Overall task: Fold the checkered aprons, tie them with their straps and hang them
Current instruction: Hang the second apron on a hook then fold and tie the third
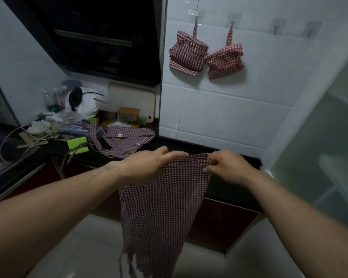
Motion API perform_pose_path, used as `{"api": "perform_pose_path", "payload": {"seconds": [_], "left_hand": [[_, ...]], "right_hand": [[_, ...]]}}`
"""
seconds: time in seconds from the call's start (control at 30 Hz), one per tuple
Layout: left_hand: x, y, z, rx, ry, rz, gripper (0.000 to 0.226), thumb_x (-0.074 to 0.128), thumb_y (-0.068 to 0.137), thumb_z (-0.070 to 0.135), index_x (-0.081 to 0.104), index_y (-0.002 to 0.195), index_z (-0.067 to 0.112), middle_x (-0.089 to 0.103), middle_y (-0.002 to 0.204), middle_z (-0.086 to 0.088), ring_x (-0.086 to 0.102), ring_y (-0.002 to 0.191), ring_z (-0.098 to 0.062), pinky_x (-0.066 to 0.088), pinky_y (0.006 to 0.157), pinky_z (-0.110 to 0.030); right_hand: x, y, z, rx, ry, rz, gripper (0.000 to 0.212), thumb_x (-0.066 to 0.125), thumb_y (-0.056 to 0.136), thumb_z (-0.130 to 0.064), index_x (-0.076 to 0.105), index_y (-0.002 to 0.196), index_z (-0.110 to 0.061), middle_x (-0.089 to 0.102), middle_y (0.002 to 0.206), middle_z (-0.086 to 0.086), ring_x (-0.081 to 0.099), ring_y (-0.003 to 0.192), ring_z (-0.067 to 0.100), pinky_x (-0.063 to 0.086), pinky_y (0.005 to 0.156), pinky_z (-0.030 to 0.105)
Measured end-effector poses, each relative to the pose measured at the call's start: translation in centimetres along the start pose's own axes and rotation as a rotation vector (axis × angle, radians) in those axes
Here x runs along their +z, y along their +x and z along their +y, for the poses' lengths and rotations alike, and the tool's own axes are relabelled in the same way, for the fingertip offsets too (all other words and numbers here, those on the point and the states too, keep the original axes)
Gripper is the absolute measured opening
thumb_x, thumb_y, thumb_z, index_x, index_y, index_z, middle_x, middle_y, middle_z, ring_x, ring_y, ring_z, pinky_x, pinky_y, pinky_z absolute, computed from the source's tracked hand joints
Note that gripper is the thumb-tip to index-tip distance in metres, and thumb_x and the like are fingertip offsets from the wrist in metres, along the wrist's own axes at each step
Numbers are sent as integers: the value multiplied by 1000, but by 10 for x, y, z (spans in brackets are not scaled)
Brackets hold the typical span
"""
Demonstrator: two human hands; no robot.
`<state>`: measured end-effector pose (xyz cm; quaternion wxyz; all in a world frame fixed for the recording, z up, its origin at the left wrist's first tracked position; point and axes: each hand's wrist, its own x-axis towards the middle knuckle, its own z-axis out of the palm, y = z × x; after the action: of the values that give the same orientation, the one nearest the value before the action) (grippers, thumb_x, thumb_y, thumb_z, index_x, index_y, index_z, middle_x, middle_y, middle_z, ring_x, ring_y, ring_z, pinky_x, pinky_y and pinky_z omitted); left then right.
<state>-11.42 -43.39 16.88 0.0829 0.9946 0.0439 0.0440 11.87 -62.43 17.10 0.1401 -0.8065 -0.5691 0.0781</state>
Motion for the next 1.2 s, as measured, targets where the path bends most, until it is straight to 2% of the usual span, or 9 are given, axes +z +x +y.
{"api": "perform_pose_path", "payload": {"seconds": [0.13,0.27,0.33,0.4,0.47,0.57,0.73,0.97,1.2], "left_hand": [[-2,4,2,26,98,-18,74,44,104,12,18,154,59,42,114,8,50,71,-8,32,51,-20],[3,6,-4,84,41,-7,51,42,108,30,29,151,55,54,124,7,61,95,-14,41,69,-25],[6,5,-6,104,32,30,47,43,109,35,30,151,52,55,122,10,61,94,-14,48,71,-30],[7,6,-9,122,57,11,31,45,108,37,47,139,43,58,115,10,62,92,-14,53,73,-35],[8,8,-13,92,54,-39,14,50,105,40,60,112,32,63,100,10,63,85,-13,55,74,-41],[5,13,-21,-13,70,-96,18,57,102,45,61,95,28,62,88,9,60,76,-12,55,71,-42],[-3,7,-40,-106,-28,-125,19,62,102,44,64,90,29,64,87,7,60,74,-10,46,64,-34],[-16,5,-48,-167,-168,-23,15,66,101,34,65,88,25,65,85,2,61,74,-16,45,64,-36],[-29,11,-42,-229,-328,108,18,70,98,27,63,82,26,62,80,4,58,70,-10,39,59,-29]], "right_hand": [[-7,-1,-5,8,4,0,12,75,91,-42,75,89,-30,74,88,-14,66,82,1,56,79,33],[-13,-7,-4,31,16,-30,9,74,92,-40,77,93,-31,75,91,-16,67,84,1,58,84,36],[-14,-8,-2,32,11,-39,10,75,91,-40,78,94,-31,76,92,-15,68,84,1,58,84,38],[-15,-9,2,32,-6,-33,11,77,90,-41,78,92,-30,76,89,-15,68,83,1,58,83,39],[-17,-9,4,42,-29,-36,15,77,89,-44,78,91,-29,76,86,-15,68,80,2,59,81,38],[-23,-8,5,58,-92,-22,21,77,88,-47,78,90,-26,74,78,-11,68,74,6,58,74,37],[-36,-13,16,66,-145,71,27,77,88,-48,77,86,-21,73,73,-5,68,71,11,56,70,37],[-51,-21,21,64,-154,287,10,79,87,-26,79,84,-17,76,80,5,71,79,23,54,73,38],[-63,-34,16,121,-91,466,35,85,81,-23,51,71,-20,58,67,2,54,67,23,31,61,34]]}}
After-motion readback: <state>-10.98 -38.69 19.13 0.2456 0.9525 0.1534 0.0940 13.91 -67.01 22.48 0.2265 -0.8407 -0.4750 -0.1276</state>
